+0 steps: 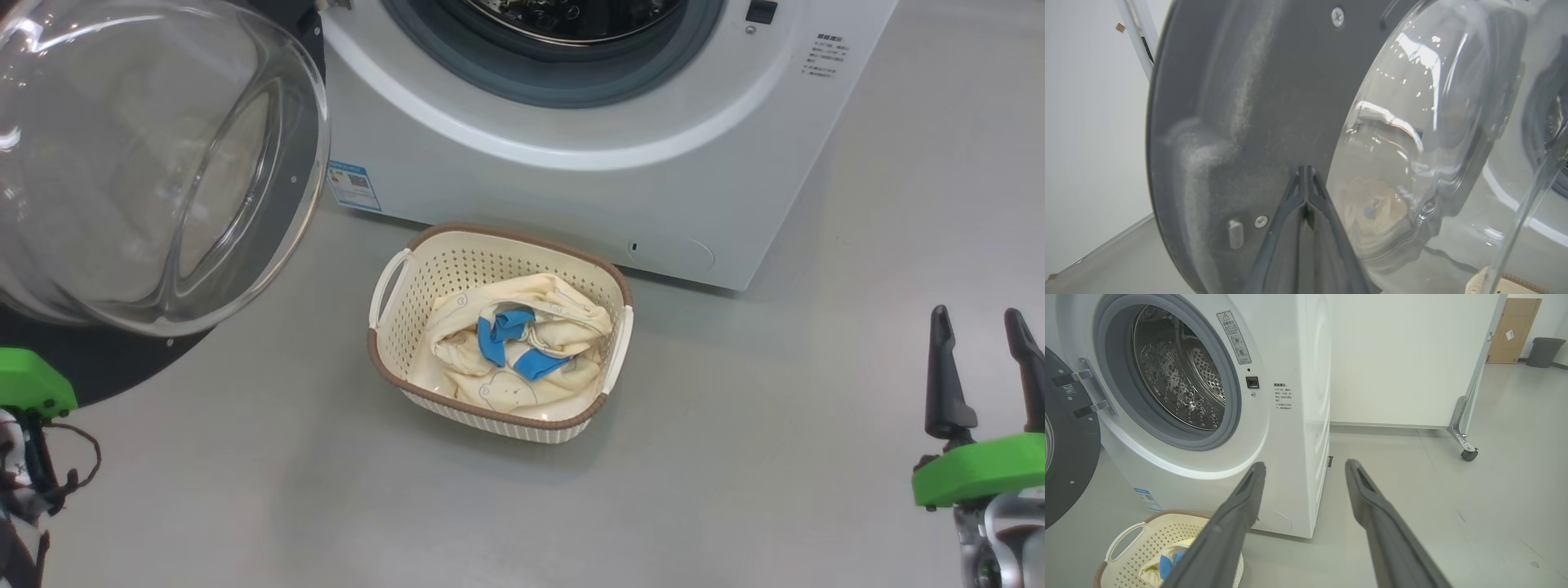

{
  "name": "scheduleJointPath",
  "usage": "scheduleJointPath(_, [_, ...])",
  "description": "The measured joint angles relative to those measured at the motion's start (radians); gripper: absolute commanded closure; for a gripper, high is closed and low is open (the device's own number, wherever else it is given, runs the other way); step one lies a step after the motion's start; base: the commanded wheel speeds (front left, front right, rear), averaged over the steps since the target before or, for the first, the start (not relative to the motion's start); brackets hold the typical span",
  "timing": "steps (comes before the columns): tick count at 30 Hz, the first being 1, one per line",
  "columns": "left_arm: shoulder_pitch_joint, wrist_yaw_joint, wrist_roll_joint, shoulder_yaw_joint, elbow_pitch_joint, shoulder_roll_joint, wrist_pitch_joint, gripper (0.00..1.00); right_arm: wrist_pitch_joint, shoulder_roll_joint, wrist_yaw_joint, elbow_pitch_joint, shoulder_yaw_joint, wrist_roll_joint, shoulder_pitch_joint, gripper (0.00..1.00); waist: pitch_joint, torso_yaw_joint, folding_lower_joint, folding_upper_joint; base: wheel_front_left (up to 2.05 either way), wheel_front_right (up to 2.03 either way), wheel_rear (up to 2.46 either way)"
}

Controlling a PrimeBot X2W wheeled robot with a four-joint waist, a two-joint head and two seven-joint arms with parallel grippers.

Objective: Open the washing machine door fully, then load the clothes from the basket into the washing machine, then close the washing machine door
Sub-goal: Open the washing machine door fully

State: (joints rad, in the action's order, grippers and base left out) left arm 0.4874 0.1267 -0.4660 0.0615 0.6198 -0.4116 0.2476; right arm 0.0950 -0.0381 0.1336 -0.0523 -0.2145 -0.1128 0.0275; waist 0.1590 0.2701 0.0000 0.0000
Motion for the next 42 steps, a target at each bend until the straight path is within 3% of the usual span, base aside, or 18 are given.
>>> scheduleJointPath(10, [0.080,-0.021,0.028,-0.037,0.101,-0.013,0.000,1.00,0.000,0.000,0.000,-0.001,0.001,0.000,-0.012,0.00,0.003,-0.014,0.0000,0.0000,0.00,0.00,0.00])
scheduleJointPath(19, [0.079,-0.031,0.063,-0.090,0.075,-0.007,0.000,1.00,0.000,0.000,0.000,0.000,0.000,0.000,-0.012,0.00,-0.003,-0.016,0.0000,0.0000,0.00,0.00,0.00])
scheduleJointPath(27, [-0.015,-0.049,0.101,-0.148,-0.064,0.024,0.003,1.00,0.000,0.000,0.000,0.000,0.000,0.000,-0.012,0.00,-0.006,-0.022,0.0000,0.0000,0.00,0.00,0.00])
scheduleJointPath(33, [-0.118,-0.090,0.124,-0.157,-0.227,0.066,0.003,1.00,0.000,0.000,0.000,-0.002,-0.007,0.000,-0.012,0.00,-0.008,-0.019,0.0000,0.0000,0.00,0.00,0.00])
scheduleJointPath(42, [-0.247,-0.150,0.133,-0.075,-0.448,0.146,0.004,1.00,0.000,0.000,0.000,-0.002,-0.005,0.009,-0.012,0.00,-0.025,-0.029,-0.0001,0.0000,0.00,0.00,0.00])
